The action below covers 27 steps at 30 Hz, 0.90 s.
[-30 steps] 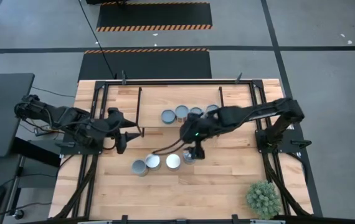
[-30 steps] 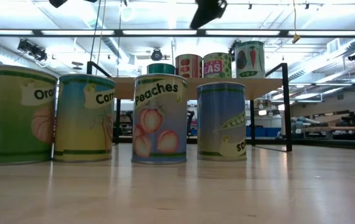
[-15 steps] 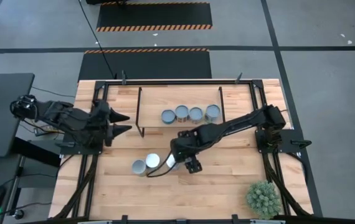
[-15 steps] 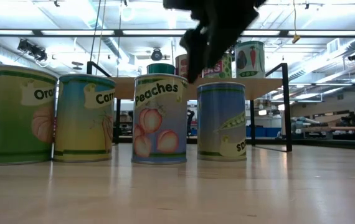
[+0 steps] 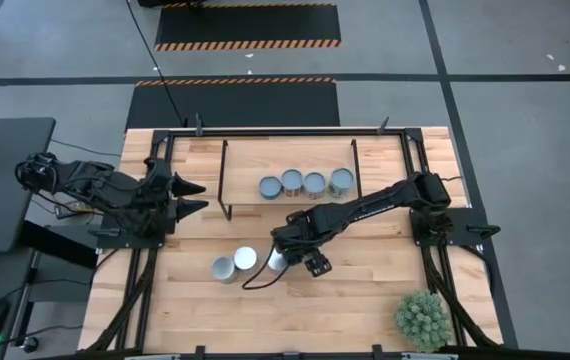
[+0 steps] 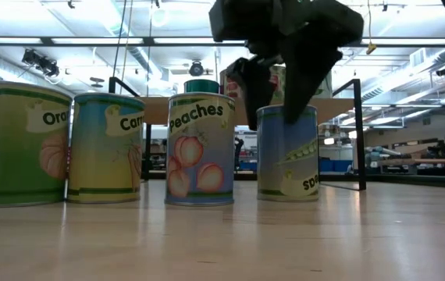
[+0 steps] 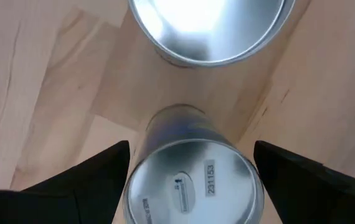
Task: Pick and place cans onto a shelf
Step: Put the canned peas on the shelf
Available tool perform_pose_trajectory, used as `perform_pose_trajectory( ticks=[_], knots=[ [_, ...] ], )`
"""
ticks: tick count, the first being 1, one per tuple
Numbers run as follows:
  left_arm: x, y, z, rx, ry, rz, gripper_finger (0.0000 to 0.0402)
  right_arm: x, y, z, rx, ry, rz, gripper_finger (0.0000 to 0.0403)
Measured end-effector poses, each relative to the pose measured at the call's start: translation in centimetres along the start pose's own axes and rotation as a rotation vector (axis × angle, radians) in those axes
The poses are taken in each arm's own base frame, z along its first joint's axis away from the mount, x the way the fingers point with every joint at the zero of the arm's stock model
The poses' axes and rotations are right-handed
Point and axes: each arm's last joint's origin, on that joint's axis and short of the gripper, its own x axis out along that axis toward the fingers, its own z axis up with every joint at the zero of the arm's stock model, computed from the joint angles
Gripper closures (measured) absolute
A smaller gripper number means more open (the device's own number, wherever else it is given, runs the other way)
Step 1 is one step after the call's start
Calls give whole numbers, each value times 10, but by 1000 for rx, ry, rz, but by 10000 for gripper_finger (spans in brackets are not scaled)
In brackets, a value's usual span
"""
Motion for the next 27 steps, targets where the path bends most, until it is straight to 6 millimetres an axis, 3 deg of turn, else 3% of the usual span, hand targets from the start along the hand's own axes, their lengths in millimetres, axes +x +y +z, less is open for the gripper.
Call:
perform_pose_trajectory(
  ticks=[11, 20, 27],
  knots=[
    [0, 0, -1, 6, 30, -24, 169, 16, 0, -1, 10, 45, 20, 52],
    [0, 0, -2, 10, 46, -31, 169, 24, -1, -2, -2, 59, 34, 13],
    [0, 0, -3, 13, 53, -32, 169, 30, 0, -8, -5, 93, 41, 14]
  ],
)
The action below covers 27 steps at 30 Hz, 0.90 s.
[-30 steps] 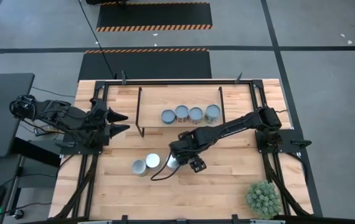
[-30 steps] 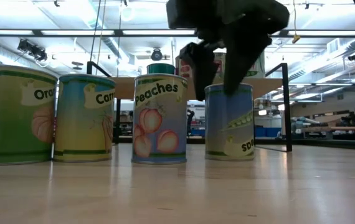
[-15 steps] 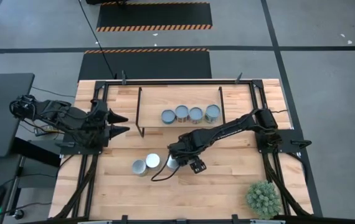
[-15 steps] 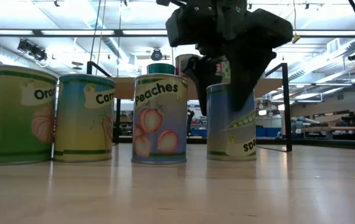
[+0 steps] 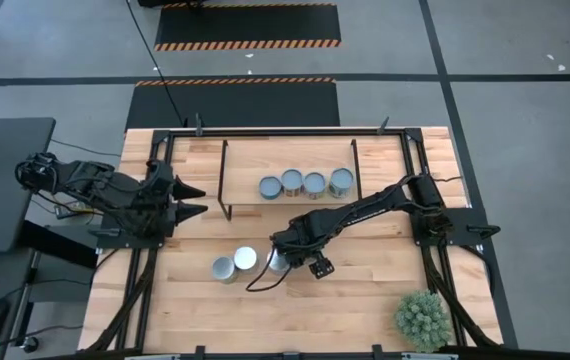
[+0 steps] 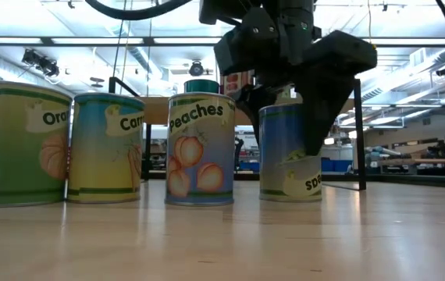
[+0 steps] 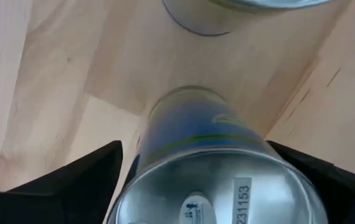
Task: Pick and place cans onto a shelf
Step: Put the canned peas on the shelf
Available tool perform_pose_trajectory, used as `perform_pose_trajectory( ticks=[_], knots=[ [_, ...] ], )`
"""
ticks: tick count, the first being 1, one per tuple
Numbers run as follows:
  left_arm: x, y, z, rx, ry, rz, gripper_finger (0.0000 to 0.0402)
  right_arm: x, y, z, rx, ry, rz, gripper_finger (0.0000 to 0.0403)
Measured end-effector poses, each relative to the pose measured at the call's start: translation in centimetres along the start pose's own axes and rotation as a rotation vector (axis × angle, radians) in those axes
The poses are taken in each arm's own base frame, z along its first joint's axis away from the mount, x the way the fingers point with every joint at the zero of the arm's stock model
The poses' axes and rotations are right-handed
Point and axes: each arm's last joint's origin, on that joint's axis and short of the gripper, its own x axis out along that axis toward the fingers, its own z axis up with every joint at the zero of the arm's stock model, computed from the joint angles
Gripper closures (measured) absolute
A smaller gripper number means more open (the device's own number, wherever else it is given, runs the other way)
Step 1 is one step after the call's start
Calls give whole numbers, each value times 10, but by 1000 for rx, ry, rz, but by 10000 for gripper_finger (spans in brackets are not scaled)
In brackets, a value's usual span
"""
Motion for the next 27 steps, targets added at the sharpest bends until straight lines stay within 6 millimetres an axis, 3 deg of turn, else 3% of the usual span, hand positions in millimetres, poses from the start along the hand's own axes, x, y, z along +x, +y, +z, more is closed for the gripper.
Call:
perform_pose_trajectory(
  ticks=[8, 20, 27],
  knots=[
    [0, 0, 0, 1, 1, -2, 169, 0, -1, 0, -13, -8, -2, 28],
    [0, 0, 0, 0, 1, -3, 169, 0, -3, 0, -38, -5, -23, 89],
    [0, 0, 0, 9, 1, -3, 169, -27, 0, 1, -10, 38, 41, 87]
  ],
)
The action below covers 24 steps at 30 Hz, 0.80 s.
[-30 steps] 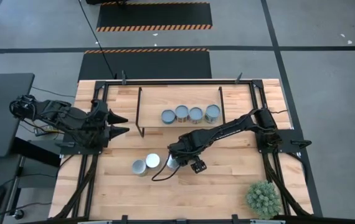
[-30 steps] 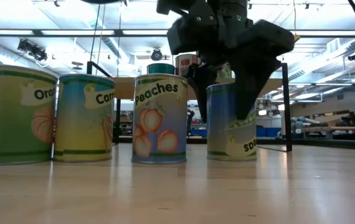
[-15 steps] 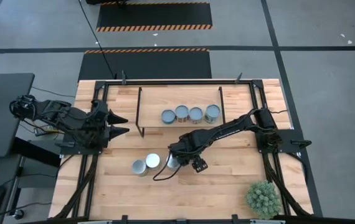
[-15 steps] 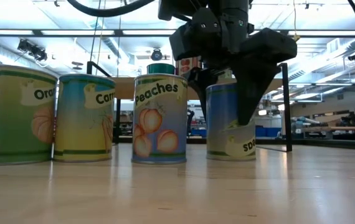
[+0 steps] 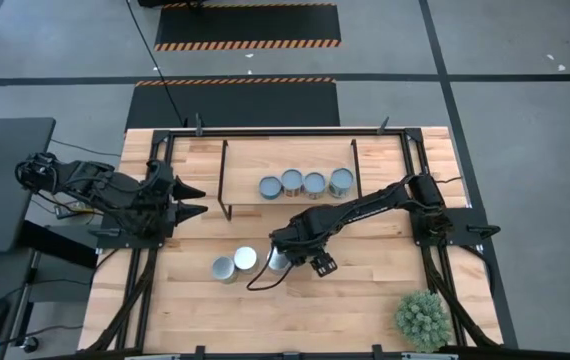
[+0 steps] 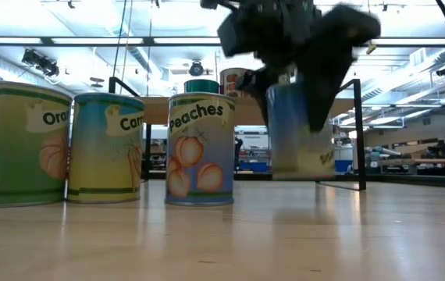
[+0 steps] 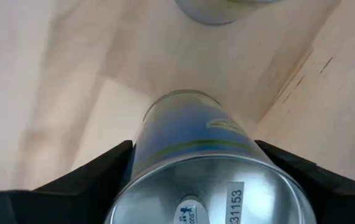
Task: Pick and place cans onto a shelf
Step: Put the canned peas on the shelf
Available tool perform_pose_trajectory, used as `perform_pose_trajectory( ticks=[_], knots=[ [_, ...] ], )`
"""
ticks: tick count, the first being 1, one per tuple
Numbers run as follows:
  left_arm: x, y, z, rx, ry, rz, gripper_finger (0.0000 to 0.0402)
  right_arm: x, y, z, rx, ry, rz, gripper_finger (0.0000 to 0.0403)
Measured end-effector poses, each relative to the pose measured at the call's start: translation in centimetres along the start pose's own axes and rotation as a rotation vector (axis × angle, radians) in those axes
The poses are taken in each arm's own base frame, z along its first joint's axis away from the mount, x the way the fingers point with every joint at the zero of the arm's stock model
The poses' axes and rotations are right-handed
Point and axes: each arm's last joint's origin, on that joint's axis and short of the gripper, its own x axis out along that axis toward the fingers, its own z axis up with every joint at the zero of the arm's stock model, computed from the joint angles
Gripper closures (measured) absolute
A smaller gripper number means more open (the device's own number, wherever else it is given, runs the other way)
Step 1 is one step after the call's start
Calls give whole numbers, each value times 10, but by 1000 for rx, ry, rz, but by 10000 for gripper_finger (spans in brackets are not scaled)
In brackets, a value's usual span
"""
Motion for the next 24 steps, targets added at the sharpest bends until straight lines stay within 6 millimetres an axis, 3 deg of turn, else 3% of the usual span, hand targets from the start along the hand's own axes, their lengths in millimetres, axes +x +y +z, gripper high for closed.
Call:
perform_pose_trajectory(
  ticks=[12, 18, 24],
  knots=[
    [0, 0, 0, 17, 0, 0, 169, -109, 7, -2, 60, -76, 22, 87],
    [0, 0, 0, 16, -1, 0, 169, -145, -2, -7, 81, -197, -18, 87],
    [0, 0, 0, 6, -2, -1, 169, -167, -20, -18, 120, -260, -105, 87]
  ],
)
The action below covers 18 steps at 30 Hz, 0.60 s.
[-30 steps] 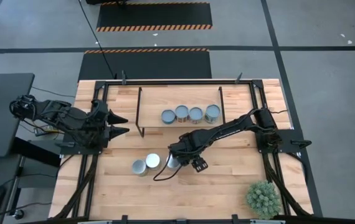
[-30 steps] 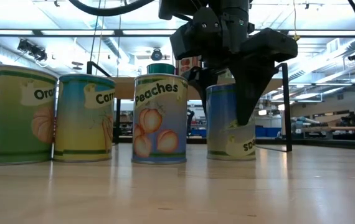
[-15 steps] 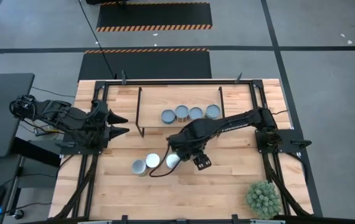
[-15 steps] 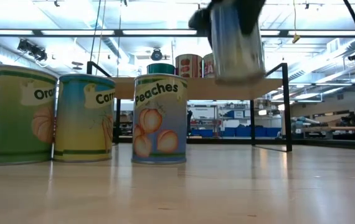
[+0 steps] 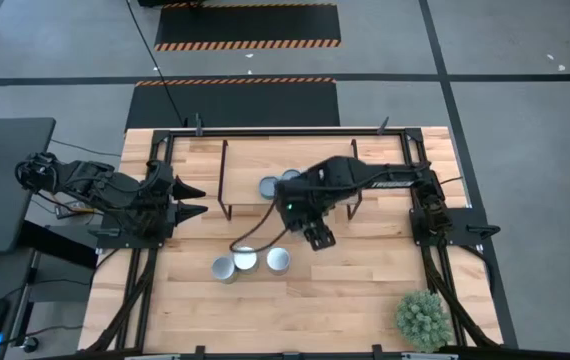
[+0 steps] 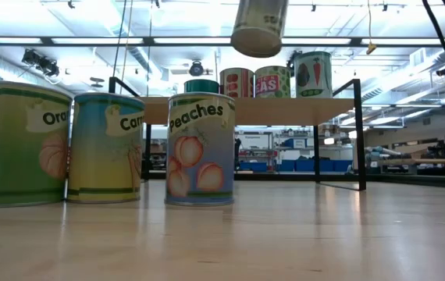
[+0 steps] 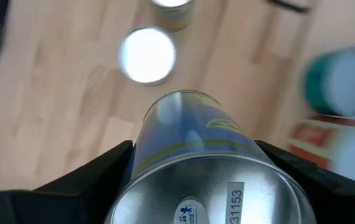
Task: Pick and place cans onto a shelf
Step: Put the canned peas on the shelf
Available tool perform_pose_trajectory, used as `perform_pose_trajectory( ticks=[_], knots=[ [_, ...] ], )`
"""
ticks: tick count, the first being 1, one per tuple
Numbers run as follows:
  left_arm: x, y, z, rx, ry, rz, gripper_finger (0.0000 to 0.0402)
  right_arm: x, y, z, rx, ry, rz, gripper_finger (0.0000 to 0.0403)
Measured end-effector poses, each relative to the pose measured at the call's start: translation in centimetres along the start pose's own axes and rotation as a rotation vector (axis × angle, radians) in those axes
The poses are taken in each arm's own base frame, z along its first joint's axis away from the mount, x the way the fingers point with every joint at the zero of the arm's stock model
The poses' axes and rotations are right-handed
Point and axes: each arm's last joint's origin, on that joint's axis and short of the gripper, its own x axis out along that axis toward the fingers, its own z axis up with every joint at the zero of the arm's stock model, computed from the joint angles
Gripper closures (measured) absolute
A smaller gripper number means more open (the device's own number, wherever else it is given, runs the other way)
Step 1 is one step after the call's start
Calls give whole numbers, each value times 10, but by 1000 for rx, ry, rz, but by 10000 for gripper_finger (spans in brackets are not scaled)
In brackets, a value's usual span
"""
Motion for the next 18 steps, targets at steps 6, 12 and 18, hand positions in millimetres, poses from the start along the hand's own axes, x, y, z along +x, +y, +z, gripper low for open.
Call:
perform_pose_trajectory(
  ticks=[6, 12, 18],
  knots=[
    [0, 0, 0, -18, 0, 1, 169, -38, -24, -20, 71, -76, -61, 86],
    [0, 0, 0, -19, -6, 8, 169, -76, -51, -47, 133, -132, -212, 86],
    [0, 1, 1, -19, -28, 37, 169, -94, -89, -72, 200, -128, -309, 86]
  ],
)
